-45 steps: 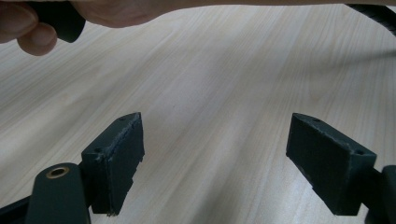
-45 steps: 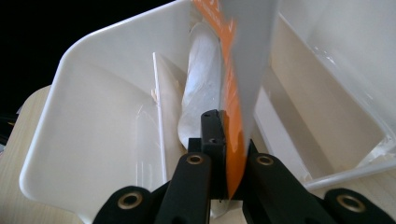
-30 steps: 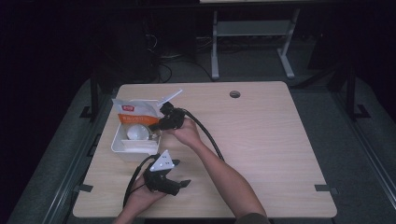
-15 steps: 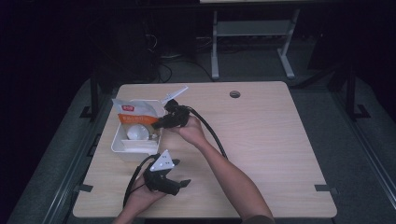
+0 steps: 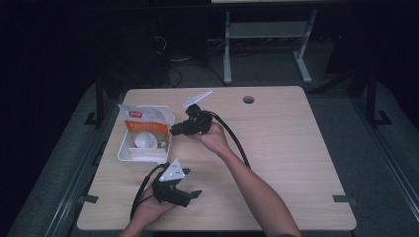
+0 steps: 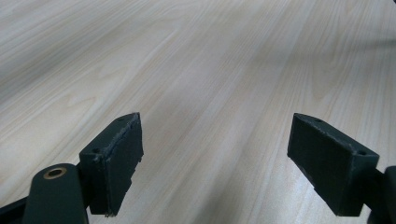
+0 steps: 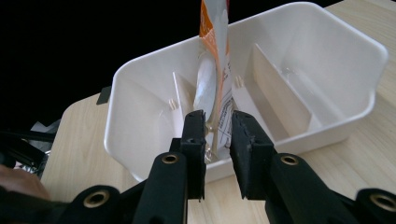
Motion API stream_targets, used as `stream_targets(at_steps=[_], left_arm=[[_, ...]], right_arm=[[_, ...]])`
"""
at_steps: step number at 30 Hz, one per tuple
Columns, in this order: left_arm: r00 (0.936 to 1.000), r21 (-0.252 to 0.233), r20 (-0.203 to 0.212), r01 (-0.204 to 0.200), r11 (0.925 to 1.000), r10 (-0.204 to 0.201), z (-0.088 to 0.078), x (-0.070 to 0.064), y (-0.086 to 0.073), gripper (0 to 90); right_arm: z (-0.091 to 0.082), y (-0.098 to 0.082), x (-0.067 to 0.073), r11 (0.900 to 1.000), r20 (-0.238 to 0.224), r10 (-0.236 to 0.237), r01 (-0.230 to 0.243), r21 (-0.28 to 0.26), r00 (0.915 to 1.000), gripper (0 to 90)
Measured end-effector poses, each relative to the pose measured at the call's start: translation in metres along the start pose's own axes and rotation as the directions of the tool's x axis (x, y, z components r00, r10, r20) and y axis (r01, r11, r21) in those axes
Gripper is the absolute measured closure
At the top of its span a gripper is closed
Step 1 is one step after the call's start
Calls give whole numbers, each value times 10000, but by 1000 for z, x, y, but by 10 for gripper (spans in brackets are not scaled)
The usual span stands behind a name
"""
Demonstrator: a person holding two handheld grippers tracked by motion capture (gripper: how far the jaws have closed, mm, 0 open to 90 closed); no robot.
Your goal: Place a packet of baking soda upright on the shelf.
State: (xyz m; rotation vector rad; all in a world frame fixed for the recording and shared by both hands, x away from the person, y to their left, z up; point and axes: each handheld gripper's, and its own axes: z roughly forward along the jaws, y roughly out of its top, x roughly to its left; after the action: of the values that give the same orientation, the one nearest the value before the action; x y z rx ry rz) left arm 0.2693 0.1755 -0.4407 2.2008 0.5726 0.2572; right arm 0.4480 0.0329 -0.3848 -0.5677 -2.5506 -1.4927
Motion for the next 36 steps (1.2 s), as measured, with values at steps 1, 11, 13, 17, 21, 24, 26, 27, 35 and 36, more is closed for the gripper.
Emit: stream_targets(at_steps=[1,11,13,17,21,24,26,27,35,36], left_arm=[[10000,-3,3,16,10000,-16,0,0,0,177],[10000,24,-4,-26,10000,26,0,0,0,178],[10000,38,-10,-37,10000,37,1,0,0,177],[10000,77,-6,-10,10000,10,2,0,0,177],[10000,100,-12,-33,9999,34,2,0,0,177],[10000,104,-17,-20,9999,20,2,0,0,176],[10000,112,-24,-15,9999,15,2,0,0,175],[10000,111,-23,-11,9999,11,2,0,0,175],[10000,97,-34,1,10000,-1,2,1,0,171],[10000,97,-32,10,10000,-9,2,1,0,171]], right_arm=[[-3,-1,0,10000,7,40,-40,-20,10000,733],[-29,-10,-2,9997,25,218,-217,-83,9998,681],[-34,-13,-3,9997,67,229,-229,-71,9997,671],[-44,-17,-4,9995,89,297,-297,-71,9995,648],[-53,-21,-5,9991,119,402,-401,-109,9991,631],[-59,-24,-6,9987,121,500,-499,-121,9987,613],[-62,-26,-6,9985,116,533,-532,-147,9985,603],[-65,-27,-6,9986,115,516,-514,-138,9986,599],[-80,-35,-6,9977,208,621,-615,-278,9979,543],[-82,-37,-6,9975,245,643,-636,-299,9976,535]])
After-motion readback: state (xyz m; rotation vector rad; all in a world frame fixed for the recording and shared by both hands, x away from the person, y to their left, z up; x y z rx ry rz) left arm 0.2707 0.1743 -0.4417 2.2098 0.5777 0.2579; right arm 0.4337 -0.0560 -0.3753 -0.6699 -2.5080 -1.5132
